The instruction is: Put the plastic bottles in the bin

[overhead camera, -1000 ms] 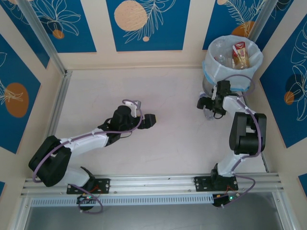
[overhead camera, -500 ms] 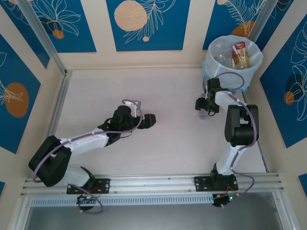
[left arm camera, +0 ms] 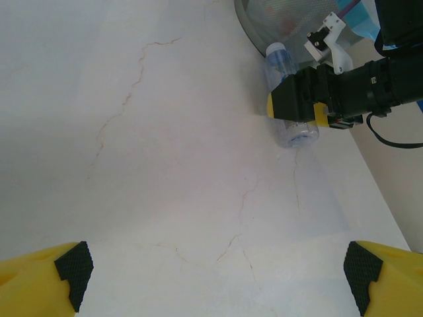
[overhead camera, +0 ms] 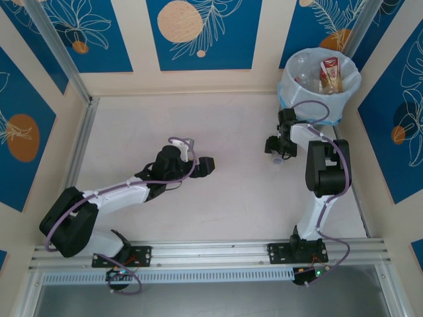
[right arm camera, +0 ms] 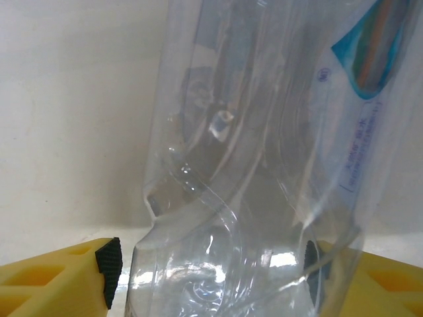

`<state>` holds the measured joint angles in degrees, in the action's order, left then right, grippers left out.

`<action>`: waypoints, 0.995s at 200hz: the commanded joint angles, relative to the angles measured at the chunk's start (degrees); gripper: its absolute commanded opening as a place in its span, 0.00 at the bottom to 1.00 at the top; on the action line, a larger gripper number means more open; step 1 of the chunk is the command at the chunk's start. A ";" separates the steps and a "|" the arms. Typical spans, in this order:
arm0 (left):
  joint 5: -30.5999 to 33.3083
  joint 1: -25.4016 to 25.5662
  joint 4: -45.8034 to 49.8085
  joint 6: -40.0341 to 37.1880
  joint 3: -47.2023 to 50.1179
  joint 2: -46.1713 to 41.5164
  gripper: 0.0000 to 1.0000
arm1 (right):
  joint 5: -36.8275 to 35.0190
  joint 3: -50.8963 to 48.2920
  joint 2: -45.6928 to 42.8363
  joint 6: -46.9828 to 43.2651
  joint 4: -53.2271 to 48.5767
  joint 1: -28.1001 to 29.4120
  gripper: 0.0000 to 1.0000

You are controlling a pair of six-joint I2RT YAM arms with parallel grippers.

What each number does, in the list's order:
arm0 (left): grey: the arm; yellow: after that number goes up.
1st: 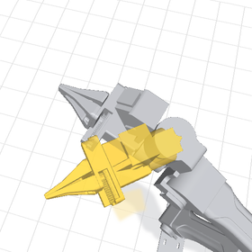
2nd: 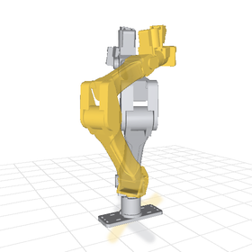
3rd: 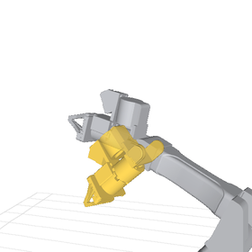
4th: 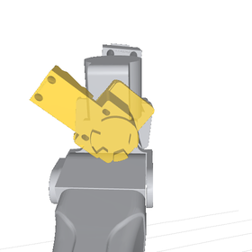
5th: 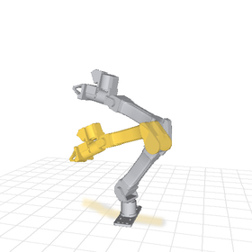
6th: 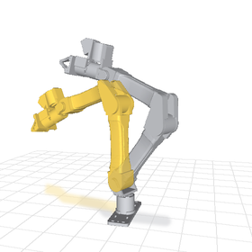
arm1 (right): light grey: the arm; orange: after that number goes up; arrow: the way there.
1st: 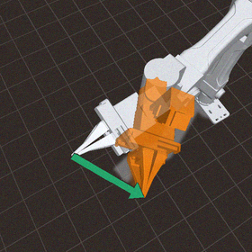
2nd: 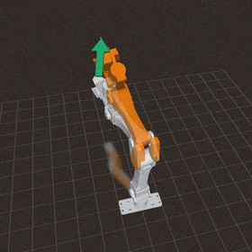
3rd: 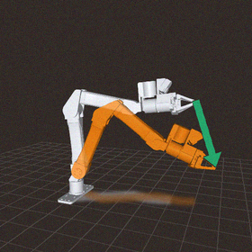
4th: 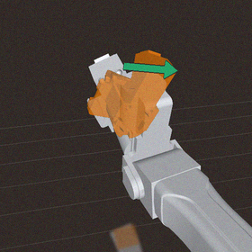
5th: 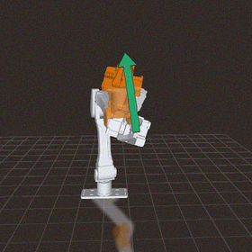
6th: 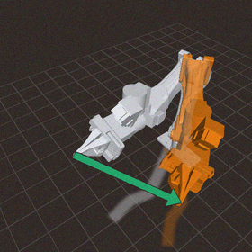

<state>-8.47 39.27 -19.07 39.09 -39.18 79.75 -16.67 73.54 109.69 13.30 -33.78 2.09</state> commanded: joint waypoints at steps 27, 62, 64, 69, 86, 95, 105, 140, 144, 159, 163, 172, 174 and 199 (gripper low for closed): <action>0.85 0.22 -0.09 0.68 -0.75 -0.14 0.99 | -0.38 -0.11 -0.77 1.53 0.11 0.18 0.70; 0.68 0.24 -0.09 0.75 -0.98 -0.10 0.99 | 0.12 -1.62 -2.77 1.12 1.40 0.63 0.58; 0.66 0.23 -0.09 0.77 -0.99 -0.11 0.99 | 0.31 -1.70 -3.02 1.12 1.54 0.64 0.58; 0.65 0.21 -0.09 0.71 -1.04 -0.07 0.99 | 0.51 -2.04 -3.63 0.89 1.81 0.80 0.57; 0.61 0.25 -0.09 0.64 -1.18 -0.02 0.99 | 1.71 -3.47 -6.00 0.09 2.96 1.29 0.51; 0.49 0.27 -0.09 0.65 -1.19 0.09 0.99 | 2.69 -4.53 -7.60 -0.69 4.22 1.58 0.47; 0.47 0.26 -0.18 0.61 -1.25 0.22 0.99 | 3.62 -5.63 -9.36 -1.32 5.66 1.84 0.44; 0.40 0.28 -0.62 0.90 -1.25 0.50 0.99 | 8.70 -10.70 -17.01 -3.08 12.11 2.57 0.38; 0.38 0.26 -0.62 0.89 -1.25 0.46 0.99 | 9.46 -11.40 -17.97 -3.19 13.21 2.70 0.38; 0.60 0.21 -0.71 0.98 -1.08 0.33 0.99 | 11.37 -13.50 -21.90 -3.30 16.35 2.66 0.38; 0.67 0.27 -0.71 0.99 -1.04 0.32 0.99 | 11.56 -13.99 -22.77 -3.36 17.14 2.66 0.39; 0.72 0.26 -0.90 1.12 -0.83 0.25 0.99 | 12.27 -14.71 -24.59 -3.45 18.54 2.66 0.38; 0.73 0.23 -0.89 1.15 -0.82 0.24 0.99 | 12.40 -14.91 -25.02 -3.52 18.85 2.66 0.39; 0.66 0.20 -1.27 1.25 -0.64 0.15 0.99 | 16.83 -17.92 -30.12 -4.82 23.96 2.61 0.39</action>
<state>-8.47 39.27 -19.11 39.90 -39.18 79.85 -6.39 58.28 84.36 10.46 -17.37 4.56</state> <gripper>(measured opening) 0.989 0.441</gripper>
